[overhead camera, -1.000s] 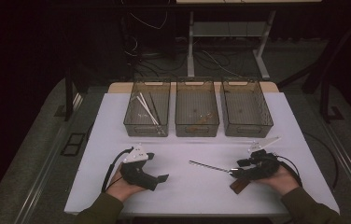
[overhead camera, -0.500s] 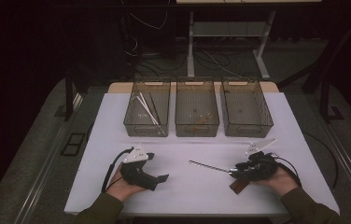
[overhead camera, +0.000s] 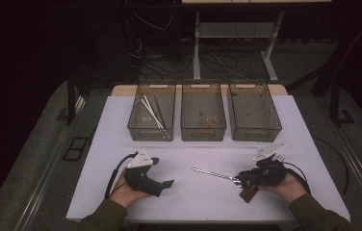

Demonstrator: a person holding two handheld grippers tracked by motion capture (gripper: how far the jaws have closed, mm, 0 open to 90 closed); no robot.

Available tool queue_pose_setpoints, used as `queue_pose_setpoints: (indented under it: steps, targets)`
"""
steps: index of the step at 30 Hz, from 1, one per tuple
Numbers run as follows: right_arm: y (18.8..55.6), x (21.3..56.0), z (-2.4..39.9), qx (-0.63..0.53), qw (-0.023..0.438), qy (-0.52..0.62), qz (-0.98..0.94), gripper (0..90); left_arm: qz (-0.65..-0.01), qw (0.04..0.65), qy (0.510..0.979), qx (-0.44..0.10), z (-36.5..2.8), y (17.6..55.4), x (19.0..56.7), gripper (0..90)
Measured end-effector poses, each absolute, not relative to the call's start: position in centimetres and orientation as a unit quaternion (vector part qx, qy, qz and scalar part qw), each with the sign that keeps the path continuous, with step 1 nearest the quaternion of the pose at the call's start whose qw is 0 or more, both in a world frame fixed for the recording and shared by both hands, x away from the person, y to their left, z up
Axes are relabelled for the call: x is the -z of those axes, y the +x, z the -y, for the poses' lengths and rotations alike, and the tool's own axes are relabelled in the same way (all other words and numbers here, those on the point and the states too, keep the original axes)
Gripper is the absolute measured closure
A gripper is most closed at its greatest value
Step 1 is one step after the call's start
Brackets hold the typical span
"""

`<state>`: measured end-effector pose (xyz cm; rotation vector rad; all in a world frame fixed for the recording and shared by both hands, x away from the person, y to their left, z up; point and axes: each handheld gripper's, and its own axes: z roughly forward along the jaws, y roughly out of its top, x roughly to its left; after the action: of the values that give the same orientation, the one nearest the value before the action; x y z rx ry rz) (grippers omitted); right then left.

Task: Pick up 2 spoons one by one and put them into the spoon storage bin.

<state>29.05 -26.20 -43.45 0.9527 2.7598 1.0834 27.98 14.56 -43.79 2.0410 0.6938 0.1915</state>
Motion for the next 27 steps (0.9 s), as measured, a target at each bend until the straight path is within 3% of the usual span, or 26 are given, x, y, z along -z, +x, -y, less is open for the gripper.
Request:
queue_pose_setpoints:
  steps: [15,27]
  targets:
    - [29.0,42.7,26.3,-0.376,0.019,0.306,-0.874,88.7,-0.281,0.476,0.830,-0.077,-14.7,28.0,43.7,1.0]
    - [29.7,41.0,27.4,-0.407,0.064,0.336,-0.847,88.7,-0.267,0.467,0.840,-0.073,-15.1,27.9,44.0,0.0]
